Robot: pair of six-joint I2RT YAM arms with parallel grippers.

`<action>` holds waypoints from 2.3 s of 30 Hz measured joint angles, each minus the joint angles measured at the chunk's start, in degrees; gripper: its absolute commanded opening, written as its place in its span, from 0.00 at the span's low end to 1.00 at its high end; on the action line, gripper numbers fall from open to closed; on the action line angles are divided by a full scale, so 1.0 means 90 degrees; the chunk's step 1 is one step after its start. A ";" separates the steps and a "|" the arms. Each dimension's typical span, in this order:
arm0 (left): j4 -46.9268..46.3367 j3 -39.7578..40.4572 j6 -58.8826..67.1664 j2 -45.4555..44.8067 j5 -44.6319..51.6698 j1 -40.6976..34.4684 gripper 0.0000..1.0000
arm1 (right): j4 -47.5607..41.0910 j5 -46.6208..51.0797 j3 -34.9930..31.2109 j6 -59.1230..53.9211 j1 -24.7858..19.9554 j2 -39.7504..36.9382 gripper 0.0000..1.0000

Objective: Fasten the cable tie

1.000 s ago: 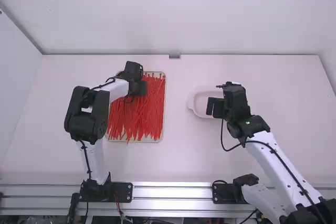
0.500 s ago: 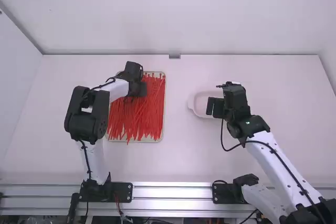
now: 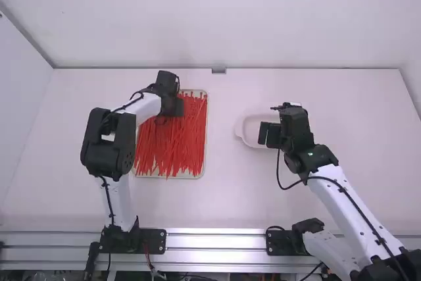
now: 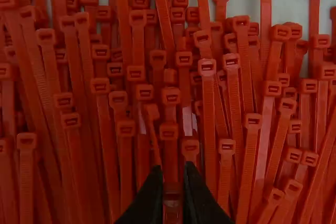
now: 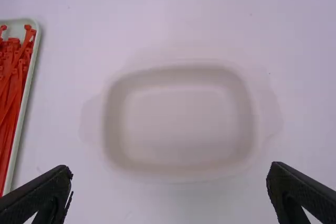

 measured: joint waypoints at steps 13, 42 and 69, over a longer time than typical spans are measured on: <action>-0.0245 0.0083 -0.0158 -0.1110 -0.0767 0.0000 0.02 | -0.0002 0.0000 0.0000 0.0002 0.0000 0.0000 1.00; 0.1909 -0.3050 -0.0085 -0.6001 -0.0226 -0.0049 0.02 | 0.0668 -0.0406 0.0000 -0.0491 0.0750 0.0000 1.00; 0.5081 -0.3203 -0.0763 -0.5498 0.2327 -0.1367 0.02 | 0.3296 -0.4697 0.0002 -0.1438 0.0576 0.0000 1.00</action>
